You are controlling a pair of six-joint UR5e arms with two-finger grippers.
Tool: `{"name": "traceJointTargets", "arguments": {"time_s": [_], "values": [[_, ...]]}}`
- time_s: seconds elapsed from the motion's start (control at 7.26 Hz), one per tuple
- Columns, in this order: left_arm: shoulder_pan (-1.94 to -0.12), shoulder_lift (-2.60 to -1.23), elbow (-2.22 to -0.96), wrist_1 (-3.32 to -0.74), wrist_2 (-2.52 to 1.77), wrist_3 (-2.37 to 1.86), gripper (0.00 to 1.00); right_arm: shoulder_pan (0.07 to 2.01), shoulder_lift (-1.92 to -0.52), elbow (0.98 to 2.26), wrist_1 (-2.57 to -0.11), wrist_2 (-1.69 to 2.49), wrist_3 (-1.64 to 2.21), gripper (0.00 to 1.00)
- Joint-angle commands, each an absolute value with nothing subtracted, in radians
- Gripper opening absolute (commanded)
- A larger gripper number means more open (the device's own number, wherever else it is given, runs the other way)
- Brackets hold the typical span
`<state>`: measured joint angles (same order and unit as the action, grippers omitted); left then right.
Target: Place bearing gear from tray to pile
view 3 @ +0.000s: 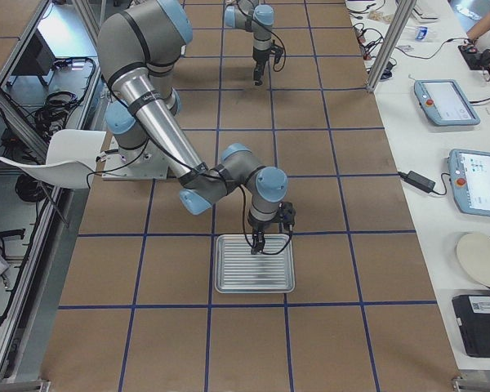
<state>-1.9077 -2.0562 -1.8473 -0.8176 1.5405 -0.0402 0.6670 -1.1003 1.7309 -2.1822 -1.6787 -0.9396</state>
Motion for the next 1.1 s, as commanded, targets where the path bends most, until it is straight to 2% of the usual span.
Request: {"name": "traceJointTargets", "arguments": {"time_s": [0.0,0.28,0.55,0.96], "values": [[-1.908,-2.06,-1.847,-0.827,1.542,-0.038,0.0,0.66,-1.066,1.724,-2.229,-1.664,-0.963,0.83],[-1.908,-2.059,-1.844,-0.828,1.54,-0.044,0.0,0.66,-1.057,1.732,-2.229,-1.663,-0.96,0.7],[-1.901,-2.046,-1.789,-0.871,1.551,-0.037,0.0,0.66,-1.051,1.732,-2.229,-1.68,-0.997,0.46],[-1.771,-1.994,-1.613,-1.206,1.624,0.06,0.0,0.658,-1.046,1.73,-2.23,-1.672,-1.008,0.44]]}}
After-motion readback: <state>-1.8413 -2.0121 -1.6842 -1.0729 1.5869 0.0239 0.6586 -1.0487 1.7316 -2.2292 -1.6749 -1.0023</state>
